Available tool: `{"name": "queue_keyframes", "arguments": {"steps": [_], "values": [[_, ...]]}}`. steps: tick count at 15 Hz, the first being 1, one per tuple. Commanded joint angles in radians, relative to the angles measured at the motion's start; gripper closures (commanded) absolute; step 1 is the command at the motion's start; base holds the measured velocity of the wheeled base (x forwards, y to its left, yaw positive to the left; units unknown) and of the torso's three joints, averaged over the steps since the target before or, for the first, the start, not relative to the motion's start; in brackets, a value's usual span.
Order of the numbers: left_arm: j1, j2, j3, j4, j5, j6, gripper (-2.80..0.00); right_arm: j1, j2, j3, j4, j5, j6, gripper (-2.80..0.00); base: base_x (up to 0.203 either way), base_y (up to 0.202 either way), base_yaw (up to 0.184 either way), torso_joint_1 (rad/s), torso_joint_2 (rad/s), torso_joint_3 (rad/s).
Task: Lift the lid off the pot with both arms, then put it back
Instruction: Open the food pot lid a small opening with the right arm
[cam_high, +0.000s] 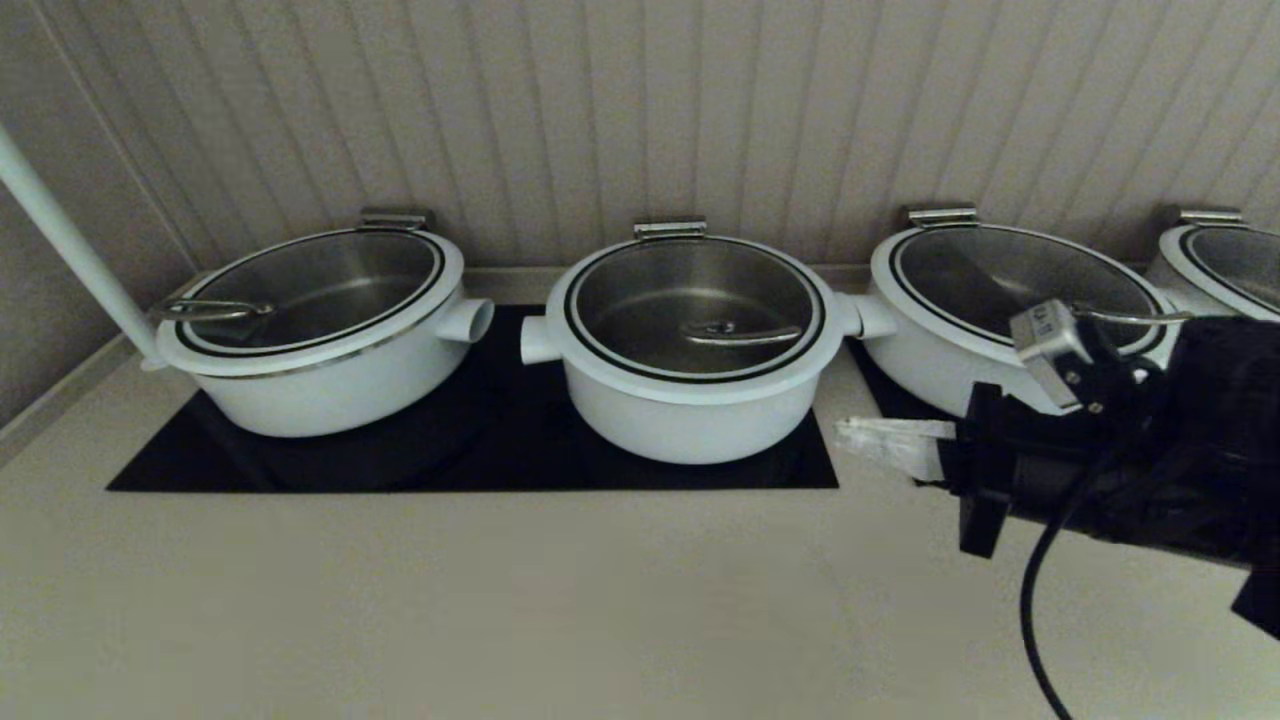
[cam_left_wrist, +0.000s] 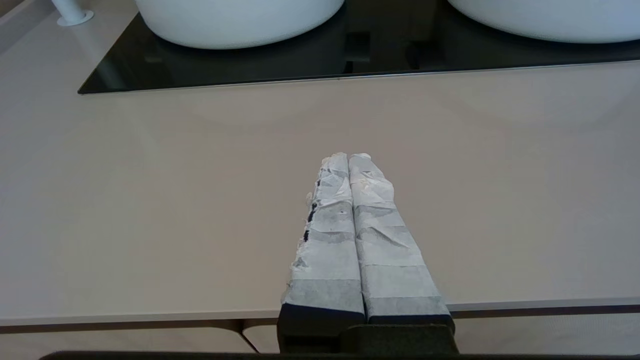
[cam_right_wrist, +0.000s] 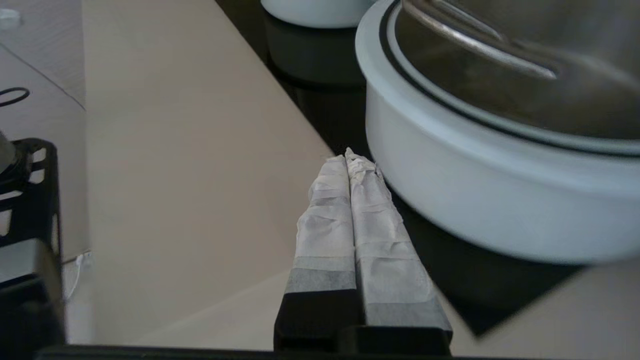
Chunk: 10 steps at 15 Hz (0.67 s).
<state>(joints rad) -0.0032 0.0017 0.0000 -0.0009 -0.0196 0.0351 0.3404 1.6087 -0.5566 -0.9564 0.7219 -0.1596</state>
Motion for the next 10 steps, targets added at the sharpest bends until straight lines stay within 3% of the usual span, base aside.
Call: {"name": "queue_keyframes", "arguments": {"steps": [1,10], "values": [[0.0,0.0,0.0,-0.001,0.0,0.0,0.0,0.008,0.097,-0.073,-0.007,0.001,-0.003,0.0,0.0,0.0,0.0,0.0,0.0,0.0],[0.0,0.0,0.0,-0.001,0.0,0.0,0.0,0.008,0.252,-0.256,-0.086,-0.075,0.005,0.0,0.0,0.0,0.0,0.0,0.0,0.0]]}}
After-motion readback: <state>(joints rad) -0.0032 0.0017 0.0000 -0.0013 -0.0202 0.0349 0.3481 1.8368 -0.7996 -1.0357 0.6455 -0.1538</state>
